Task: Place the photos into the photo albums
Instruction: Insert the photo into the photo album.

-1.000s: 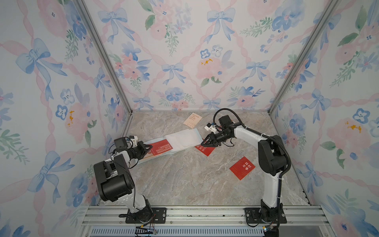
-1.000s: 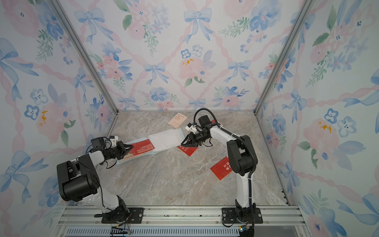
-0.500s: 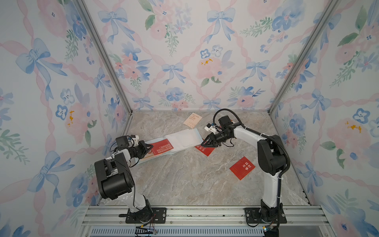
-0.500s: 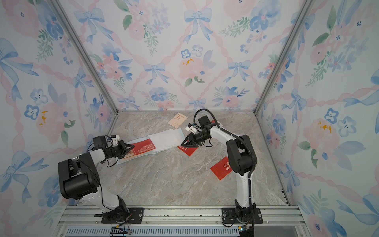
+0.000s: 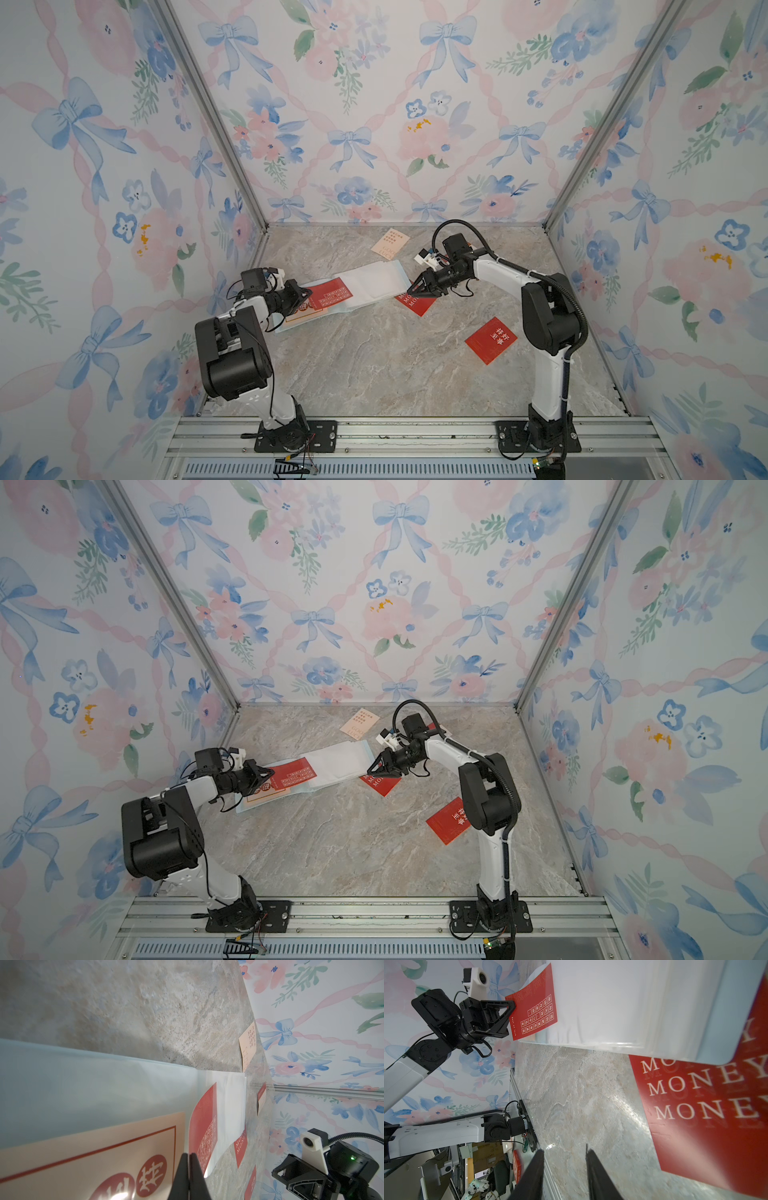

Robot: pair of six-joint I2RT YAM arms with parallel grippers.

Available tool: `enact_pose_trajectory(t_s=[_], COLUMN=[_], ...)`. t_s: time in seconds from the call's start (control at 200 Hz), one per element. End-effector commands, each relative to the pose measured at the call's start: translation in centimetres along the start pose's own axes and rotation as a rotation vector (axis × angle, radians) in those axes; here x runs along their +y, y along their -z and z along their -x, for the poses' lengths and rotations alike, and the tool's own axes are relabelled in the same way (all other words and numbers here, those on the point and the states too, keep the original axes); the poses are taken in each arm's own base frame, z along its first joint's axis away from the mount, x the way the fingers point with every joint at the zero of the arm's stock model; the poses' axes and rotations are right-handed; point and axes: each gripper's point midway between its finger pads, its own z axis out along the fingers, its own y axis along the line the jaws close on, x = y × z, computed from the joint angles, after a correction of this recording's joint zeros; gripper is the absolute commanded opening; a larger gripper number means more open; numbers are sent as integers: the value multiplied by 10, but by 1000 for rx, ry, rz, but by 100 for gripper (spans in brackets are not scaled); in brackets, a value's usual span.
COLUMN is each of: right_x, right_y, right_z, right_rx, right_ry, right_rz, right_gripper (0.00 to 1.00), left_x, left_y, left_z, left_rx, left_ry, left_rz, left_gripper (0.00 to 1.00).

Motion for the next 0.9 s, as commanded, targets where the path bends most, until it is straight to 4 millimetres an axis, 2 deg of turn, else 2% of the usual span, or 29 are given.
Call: enact_pose_trajectory(t_s=[0.0,0.135,0.27,0.525,0.895], right_x=[-6,-7,-8,-13,-13], right_y=[-2,2,4,9,15], right_z=[-2,-1,-2,-4,-6], right_rx=[3,-5,-9,-13,-32], right_ry=[-13,-17,-12,-22,-26], right_rz=[-11,-12,-13,-16,-18], right_gripper=[35,35,35,35,35], left_x=[5,6,-2,-14,-22], left_y=[-10,-14,-22,-53,-71], left_z=[-6,-10,-5,-3,-3], left_rx=[30,48,52,99,115], left_ry=[15,13,-6,-35,-65], left_rz=[36,46,49,56,69], left_gripper=[0,0,0,0,0])
